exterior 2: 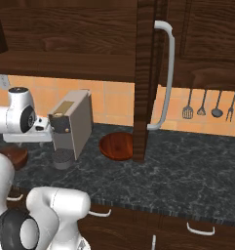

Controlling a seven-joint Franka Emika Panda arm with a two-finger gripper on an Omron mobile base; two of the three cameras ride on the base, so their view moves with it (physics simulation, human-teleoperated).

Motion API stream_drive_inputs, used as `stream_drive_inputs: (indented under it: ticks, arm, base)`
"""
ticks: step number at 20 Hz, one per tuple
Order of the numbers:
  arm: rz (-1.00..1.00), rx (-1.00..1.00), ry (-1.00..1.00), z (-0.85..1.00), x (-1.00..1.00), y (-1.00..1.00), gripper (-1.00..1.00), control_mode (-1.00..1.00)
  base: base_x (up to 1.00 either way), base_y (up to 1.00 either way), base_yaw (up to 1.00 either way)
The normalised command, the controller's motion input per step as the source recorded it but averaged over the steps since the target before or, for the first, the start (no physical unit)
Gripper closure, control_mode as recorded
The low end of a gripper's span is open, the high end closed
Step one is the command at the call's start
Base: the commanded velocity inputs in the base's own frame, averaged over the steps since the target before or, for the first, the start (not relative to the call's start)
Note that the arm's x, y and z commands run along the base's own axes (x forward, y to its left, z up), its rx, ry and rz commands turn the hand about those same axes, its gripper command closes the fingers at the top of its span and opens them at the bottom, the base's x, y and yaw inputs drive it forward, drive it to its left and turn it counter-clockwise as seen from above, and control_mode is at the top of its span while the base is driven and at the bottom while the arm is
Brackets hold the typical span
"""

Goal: Pick up the bowls on the counter and stack them on top of one another in the open cabinet. Place the smaller bowl on top of the larger bowl.

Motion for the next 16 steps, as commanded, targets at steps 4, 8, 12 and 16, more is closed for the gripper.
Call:
stream_drive_inputs:
  ticks: [4,8,12,16]
  arm:
    - [0.01,-0.02,0.12,-0.25,0.11,1.0,-1.0,-1.0]
    - [0.0,-0.04,0.2,-0.32,0.18,0.61,-1.0,-1.0]
    - [0.0,-0.03,0.2,-0.06,0.08,0.22,-1.0,-1.0]
    - [0.0,0.0,0.04,-0.56,0.14,0.23,-1.0,-1.0]
  base:
    - [0.0,0.0,0.0]
    - [0.0,0.0,0.0]
    - [0.0,0.0,0.0]
    - [0.0,0.0,0.0]
